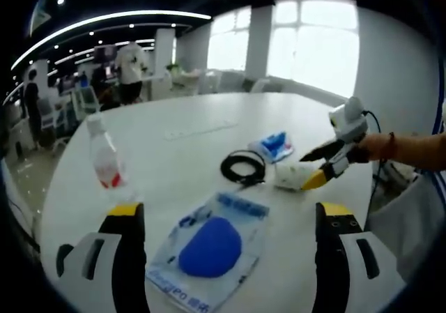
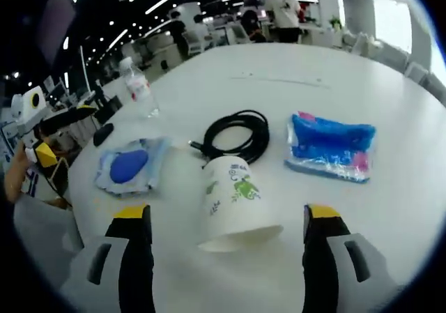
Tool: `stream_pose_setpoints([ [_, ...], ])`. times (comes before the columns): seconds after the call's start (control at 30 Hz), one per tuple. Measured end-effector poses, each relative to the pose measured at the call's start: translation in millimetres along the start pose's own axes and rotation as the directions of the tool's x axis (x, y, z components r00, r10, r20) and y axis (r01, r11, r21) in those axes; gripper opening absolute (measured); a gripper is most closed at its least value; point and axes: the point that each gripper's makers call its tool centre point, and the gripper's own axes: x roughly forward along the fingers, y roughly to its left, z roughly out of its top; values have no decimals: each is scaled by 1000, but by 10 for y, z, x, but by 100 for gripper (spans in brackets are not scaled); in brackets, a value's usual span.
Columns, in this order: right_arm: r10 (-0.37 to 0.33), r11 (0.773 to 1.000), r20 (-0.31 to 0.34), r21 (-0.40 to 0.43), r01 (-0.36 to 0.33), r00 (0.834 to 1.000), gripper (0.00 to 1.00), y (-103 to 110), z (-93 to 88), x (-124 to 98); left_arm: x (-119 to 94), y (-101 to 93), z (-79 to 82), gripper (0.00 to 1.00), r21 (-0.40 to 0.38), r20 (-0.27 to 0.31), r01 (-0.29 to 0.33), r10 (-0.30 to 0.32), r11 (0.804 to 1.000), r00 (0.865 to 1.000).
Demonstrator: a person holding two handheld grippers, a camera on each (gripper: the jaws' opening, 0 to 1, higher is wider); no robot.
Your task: Arrange the tabletop items into an orderly group along one side of the table until the central work area is clear of visible clutter.
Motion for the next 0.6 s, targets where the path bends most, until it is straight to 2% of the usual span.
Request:
stream_pose_setpoints([
  [0.2,-31,999,-11,-37,30,999,75,-26,-29,3,-1,-3,7,99,2,2,3,-3,1000,1000],
  [0.6,-30,999,-21,-19,29,999,52,-10,-79,9,-3,-4,12,99,2,4,5,-5,1000,1000],
])
